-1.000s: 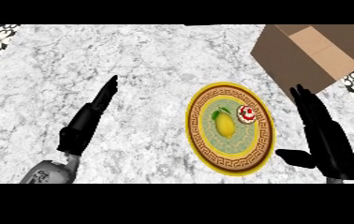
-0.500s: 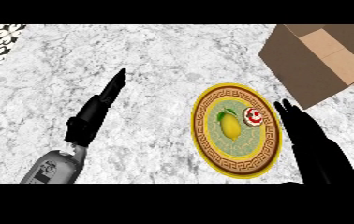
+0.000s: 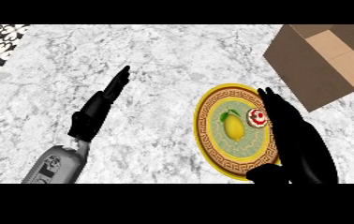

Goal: Pick the cupcake from the plate and place it in the cardboard box

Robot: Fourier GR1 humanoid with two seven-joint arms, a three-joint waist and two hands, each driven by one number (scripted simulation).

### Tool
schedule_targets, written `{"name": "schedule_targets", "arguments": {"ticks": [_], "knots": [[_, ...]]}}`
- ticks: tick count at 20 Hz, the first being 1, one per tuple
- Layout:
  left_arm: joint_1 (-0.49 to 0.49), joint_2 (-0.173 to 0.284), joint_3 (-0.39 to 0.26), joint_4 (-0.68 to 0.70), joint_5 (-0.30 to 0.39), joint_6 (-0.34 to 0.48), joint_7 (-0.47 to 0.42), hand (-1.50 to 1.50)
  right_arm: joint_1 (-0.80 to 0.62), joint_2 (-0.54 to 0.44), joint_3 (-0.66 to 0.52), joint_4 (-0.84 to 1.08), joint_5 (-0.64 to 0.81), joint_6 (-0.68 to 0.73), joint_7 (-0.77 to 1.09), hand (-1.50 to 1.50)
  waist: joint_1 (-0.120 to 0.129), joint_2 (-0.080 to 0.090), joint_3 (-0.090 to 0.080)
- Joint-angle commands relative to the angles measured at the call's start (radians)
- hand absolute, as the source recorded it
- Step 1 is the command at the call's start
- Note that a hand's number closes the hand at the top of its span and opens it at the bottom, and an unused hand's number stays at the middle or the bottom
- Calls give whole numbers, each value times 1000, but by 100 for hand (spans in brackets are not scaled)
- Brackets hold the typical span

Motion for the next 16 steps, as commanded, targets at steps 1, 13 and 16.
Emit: {"name": "schedule_targets", "arguments": {"ticks": [1,13,16], "knots": [[-19,-32,6,-55,-14,8,76,0,-95,96,-33,74,-2,102,114,-150,5,0,1],[28,-77,85,-43,-93,-74,52,0,13,190,-133,251,128,101,-117,-150,-2,-1,1],[13,-110,86,-29,-111,-84,47,0,64,204,-109,266,201,55,-170,-150,-3,0,1]]}}
